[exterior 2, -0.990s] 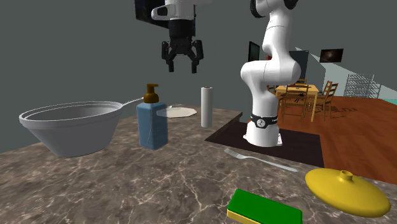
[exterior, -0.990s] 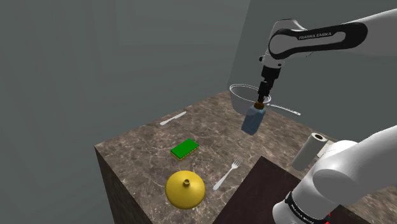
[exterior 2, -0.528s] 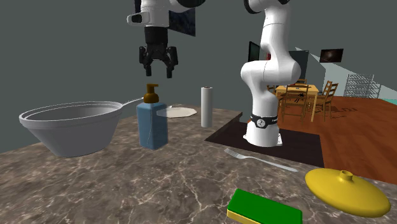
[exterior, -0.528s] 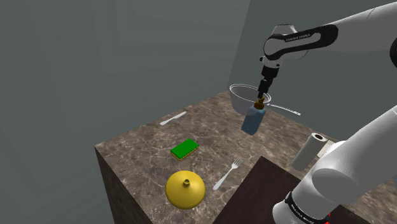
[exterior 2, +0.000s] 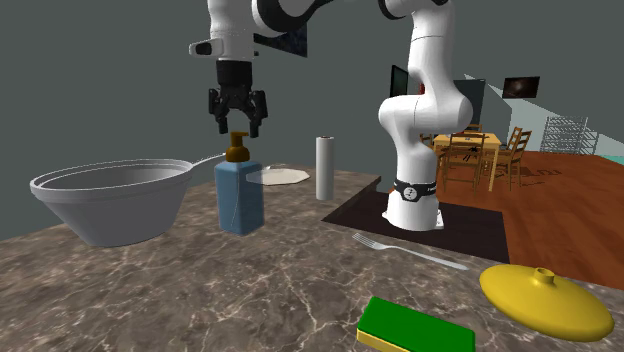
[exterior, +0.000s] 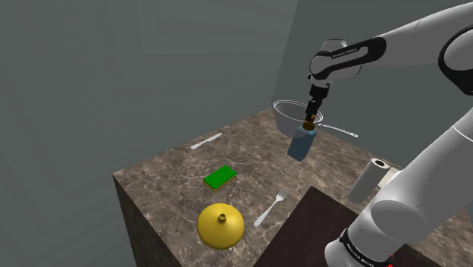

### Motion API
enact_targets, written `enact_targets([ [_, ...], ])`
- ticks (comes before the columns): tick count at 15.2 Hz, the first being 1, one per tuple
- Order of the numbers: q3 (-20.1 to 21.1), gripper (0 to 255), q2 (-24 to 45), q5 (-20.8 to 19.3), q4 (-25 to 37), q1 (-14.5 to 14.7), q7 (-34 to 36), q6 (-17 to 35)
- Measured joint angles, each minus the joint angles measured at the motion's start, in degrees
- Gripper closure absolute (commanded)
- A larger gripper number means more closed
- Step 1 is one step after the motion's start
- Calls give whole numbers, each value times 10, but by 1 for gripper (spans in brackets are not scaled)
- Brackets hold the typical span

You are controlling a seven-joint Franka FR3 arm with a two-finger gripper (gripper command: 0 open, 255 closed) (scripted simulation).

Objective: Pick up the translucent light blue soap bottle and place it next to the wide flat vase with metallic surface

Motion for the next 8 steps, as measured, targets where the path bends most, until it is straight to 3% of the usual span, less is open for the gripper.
enact_targets([
  [8, -3, 0, 6, 1, -15, -1, -2, 21],
])
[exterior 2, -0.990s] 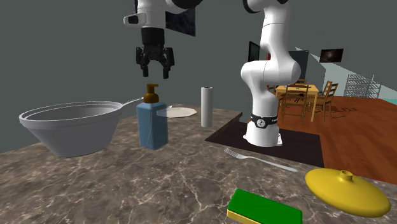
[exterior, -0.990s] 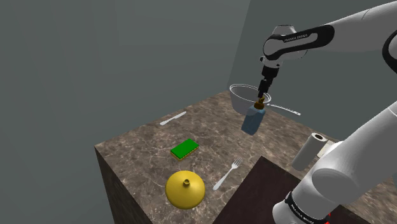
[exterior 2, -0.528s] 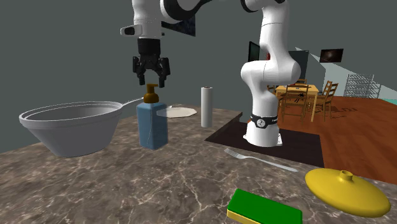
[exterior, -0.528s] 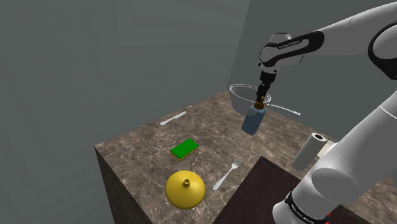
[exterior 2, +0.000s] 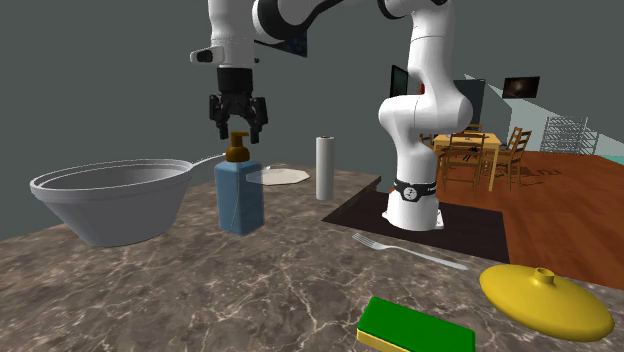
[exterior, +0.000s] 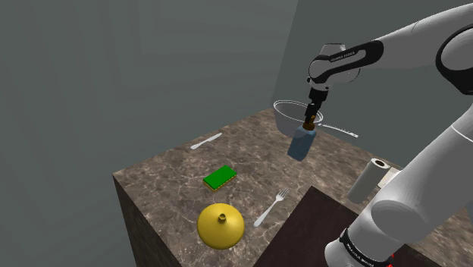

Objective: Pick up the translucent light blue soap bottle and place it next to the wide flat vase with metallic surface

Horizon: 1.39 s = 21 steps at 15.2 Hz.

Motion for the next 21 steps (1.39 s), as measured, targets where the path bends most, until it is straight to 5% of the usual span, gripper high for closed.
enact_targets([
  [1, 0, 255, 0, 0, 0, 0, 0, 0],
  [12, 1, 255, -2, -1, 1, 0, 1, -3],
  [21, 6, 255, -23, -6, 49, 2, 1, -70],
])
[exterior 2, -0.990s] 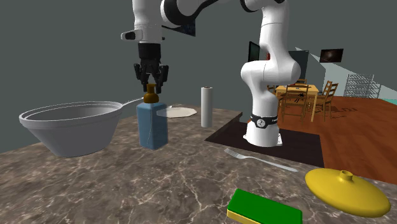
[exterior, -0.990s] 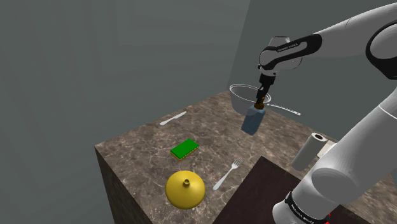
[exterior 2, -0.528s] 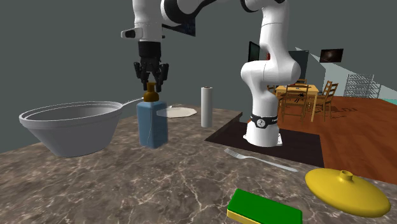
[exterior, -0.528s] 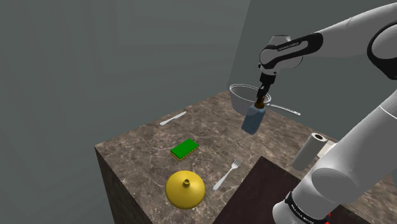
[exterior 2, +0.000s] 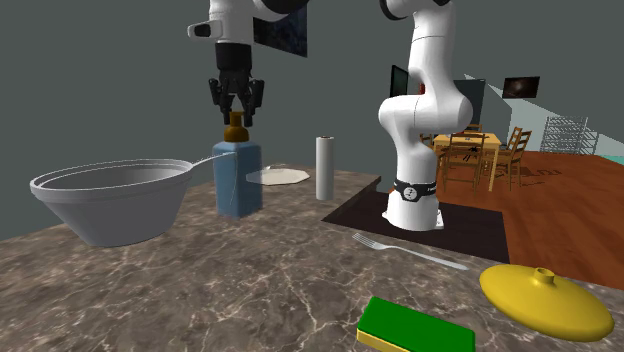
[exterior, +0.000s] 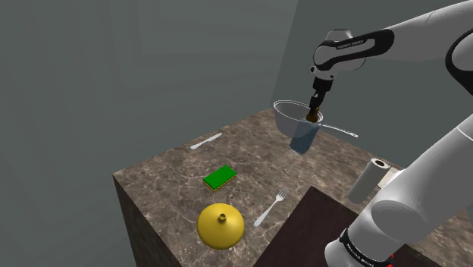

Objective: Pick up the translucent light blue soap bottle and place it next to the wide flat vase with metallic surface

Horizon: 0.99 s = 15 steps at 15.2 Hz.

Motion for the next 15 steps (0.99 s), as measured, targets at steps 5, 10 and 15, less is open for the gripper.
enact_targets([
  [5, 3, 255, -7, -1, 29, 1, -2, -36],
  [10, 6, 255, -13, -1, 64, 2, -3, -76],
  [15, 8, 255, -12, 1, 103, 3, -7, -114],
])
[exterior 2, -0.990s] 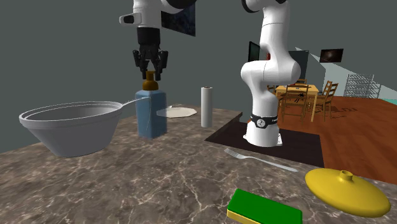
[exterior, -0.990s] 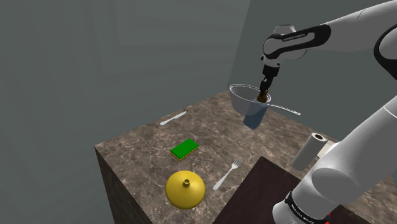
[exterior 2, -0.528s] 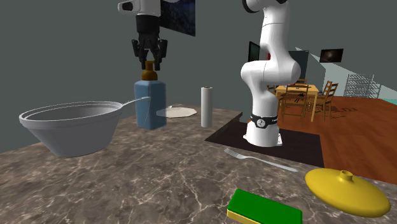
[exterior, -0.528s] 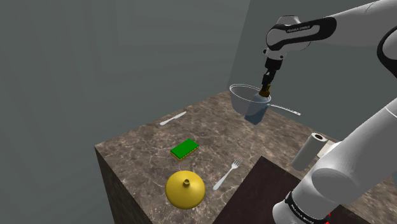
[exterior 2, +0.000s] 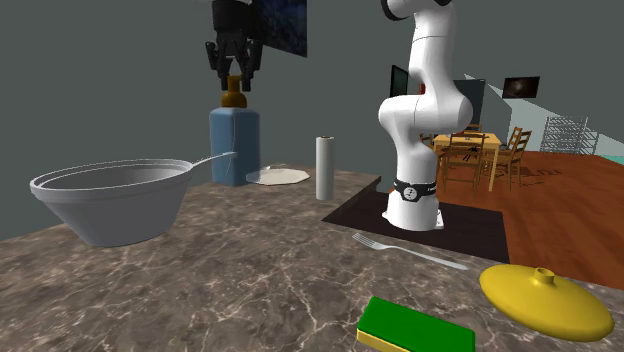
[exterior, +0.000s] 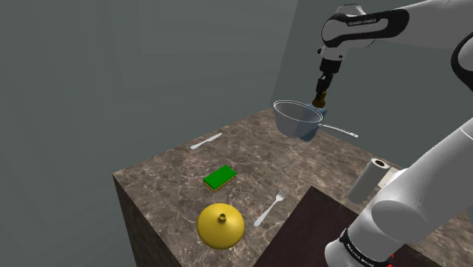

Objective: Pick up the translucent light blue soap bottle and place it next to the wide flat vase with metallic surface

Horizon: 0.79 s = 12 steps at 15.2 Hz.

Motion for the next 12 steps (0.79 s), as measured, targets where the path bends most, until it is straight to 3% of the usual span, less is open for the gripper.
enact_targets([
  [12, 2, 255, 16, 9, 109, 3, -12, -93],
])
